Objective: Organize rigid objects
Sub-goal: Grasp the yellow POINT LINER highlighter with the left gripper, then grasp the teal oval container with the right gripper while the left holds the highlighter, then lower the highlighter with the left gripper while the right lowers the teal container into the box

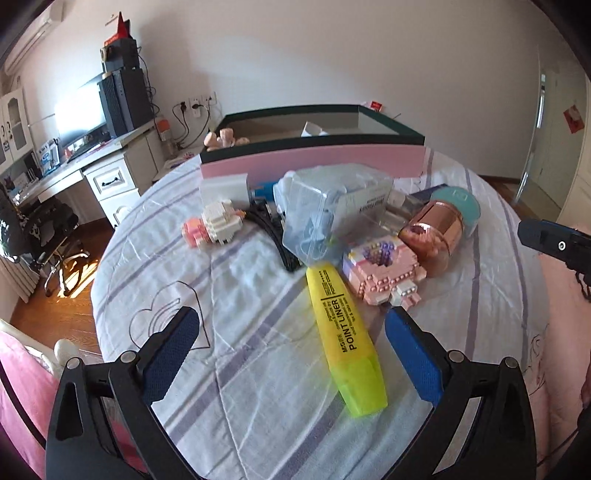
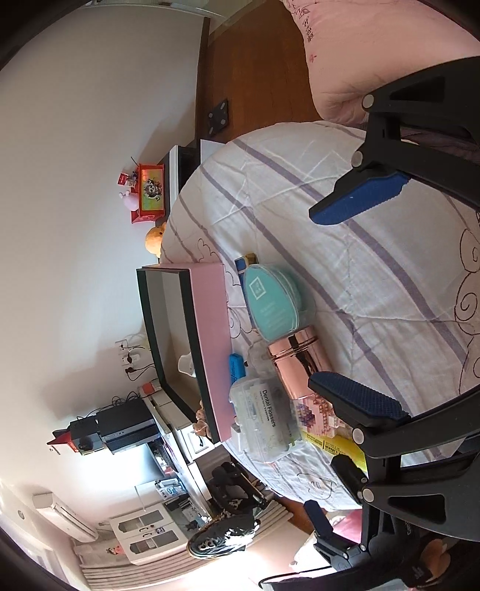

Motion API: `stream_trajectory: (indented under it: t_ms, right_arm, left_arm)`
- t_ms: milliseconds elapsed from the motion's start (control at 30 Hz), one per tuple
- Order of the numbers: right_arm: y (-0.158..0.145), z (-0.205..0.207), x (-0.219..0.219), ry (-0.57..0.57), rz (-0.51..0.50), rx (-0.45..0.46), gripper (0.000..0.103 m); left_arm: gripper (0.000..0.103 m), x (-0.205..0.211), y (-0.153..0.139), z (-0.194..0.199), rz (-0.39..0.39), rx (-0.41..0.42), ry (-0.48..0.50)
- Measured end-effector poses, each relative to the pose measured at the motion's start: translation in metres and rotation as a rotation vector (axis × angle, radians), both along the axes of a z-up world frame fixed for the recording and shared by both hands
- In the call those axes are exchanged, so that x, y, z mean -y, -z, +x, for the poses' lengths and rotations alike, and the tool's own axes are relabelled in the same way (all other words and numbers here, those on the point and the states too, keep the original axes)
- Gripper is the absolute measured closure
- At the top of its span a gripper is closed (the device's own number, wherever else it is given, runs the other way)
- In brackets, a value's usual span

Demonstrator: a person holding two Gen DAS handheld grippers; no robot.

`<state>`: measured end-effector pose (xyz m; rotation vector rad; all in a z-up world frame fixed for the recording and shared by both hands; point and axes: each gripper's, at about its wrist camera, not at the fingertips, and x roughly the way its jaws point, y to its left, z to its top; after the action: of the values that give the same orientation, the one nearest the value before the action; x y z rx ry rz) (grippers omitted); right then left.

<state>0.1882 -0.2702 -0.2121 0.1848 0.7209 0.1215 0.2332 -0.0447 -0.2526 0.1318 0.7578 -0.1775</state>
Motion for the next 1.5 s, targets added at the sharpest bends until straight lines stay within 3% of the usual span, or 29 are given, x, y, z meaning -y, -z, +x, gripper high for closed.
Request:
stream_trajectory:
  t_ms: [100,133,167,200,233,267,667,967,1100,1167,1500]
  right_arm:
    - [0.006,0.002,0.002,0.005,-0.011,-0.015,0.02]
    - [0.009,0.003,0.003,0.007,-0.013,-0.023,0.02]
    - [0.011,0.005,0.004,0.008,-0.011,-0.03,0.02]
    - [0.014,0.007,0.005,0.01,-0.01,-0.035,0.02]
    - [0.016,0.009,0.006,0.013,-0.013,-0.04,0.02]
    - [0.019,0.012,0.006,0.015,-0.018,-0.048,0.02]
    - [0.038,0.064,-0.006,-0.069,-0.12,-0.113,0.02]
    - [0.042,0.097,-0.011,-0.127,-0.102,-0.143,0.018]
    - [0.041,0.1,-0.008,-0.121,-0.073,-0.128,0.019]
    - [0.04,0.098,-0.007,-0.13,-0.052,-0.114,0.03]
    - [0.014,0.087,-0.009,-0.104,-0.081,-0.052,0.03]
  left_arm:
    - [0.03,-0.001,0.013,0.008,-0.028,-0.067,0.019]
    - [0.031,-0.003,0.014,0.009,-0.042,-0.064,0.019]
    - [0.043,-0.005,0.013,0.009,-0.048,-0.055,0.02]
    - [0.064,-0.006,0.012,0.009,-0.056,-0.048,0.026]
    - [0.074,-0.008,0.011,0.009,-0.067,-0.043,0.03]
    - [0.077,-0.011,0.011,0.01,-0.082,-0.043,0.026]
    - [0.077,-0.034,-0.009,-0.001,-0.078,0.003,-0.005]
    - [0.077,-0.035,-0.013,0.01,-0.083,0.003,-0.002]
    - [0.077,-0.034,-0.017,0.015,-0.086,0.01,0.006]
    - [0.077,-0.033,-0.02,0.018,-0.092,0.014,0.008]
    - [0.077,-0.026,-0.048,0.042,-0.107,0.062,0.042]
